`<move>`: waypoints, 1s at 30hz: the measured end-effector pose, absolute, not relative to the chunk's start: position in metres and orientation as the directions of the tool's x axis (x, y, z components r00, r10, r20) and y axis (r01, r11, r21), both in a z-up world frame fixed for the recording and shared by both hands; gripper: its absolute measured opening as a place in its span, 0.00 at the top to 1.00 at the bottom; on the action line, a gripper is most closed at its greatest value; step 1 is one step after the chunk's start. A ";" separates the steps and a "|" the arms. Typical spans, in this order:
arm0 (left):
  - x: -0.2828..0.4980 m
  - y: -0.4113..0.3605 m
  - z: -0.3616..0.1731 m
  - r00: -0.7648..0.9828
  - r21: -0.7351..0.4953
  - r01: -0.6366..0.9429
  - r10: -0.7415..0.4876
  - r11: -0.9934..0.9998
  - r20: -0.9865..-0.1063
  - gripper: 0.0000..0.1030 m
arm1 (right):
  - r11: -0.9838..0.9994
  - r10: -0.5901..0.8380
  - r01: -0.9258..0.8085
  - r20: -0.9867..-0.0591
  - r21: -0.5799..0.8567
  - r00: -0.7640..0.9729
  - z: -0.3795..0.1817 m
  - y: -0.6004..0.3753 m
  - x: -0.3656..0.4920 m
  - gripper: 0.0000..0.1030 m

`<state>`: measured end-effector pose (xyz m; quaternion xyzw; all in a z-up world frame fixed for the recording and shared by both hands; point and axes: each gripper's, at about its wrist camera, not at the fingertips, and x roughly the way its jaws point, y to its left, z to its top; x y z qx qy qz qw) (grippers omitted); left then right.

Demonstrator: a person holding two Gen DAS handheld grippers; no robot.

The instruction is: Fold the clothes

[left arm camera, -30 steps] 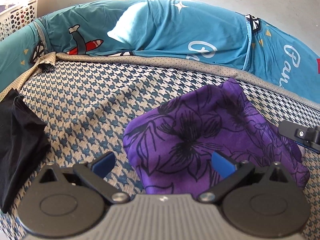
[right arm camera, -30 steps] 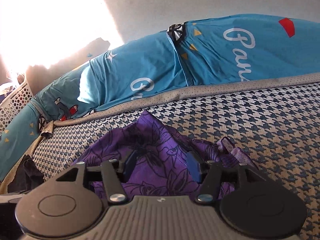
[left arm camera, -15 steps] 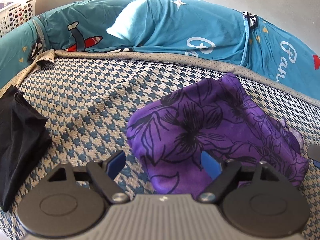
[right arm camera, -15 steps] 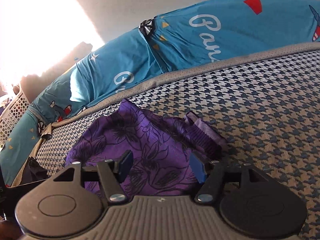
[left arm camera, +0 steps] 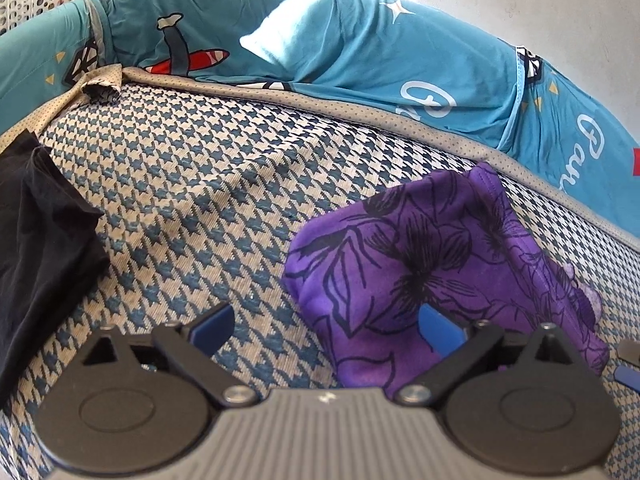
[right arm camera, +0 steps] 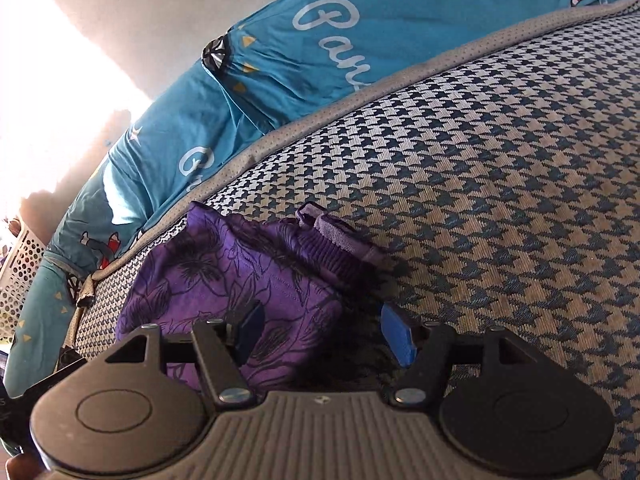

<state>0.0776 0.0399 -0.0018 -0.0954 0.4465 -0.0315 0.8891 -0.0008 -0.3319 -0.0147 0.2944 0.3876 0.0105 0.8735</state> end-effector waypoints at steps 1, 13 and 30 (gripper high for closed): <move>0.079 0.043 -0.004 0.593 -0.214 -0.035 -0.152 0.976 -0.791 0.03 | 0.819 0.252 0.218 -0.675 0.530 0.694 -0.018 -0.334 0.000 0.37; 0.093 0.059 -0.028 0.551 -0.352 -0.079 -0.254 0.932 -0.795 0.00 | 0.726 0.340 0.271 -0.672 0.632 0.658 -0.048 -0.338 0.015 0.37; 0.108 0.046 -0.043 0.545 -0.391 -0.052 -0.302 0.919 -0.782 0.00 | 0.728 0.366 0.201 -0.620 0.655 0.694 -0.060 -0.326 0.034 0.28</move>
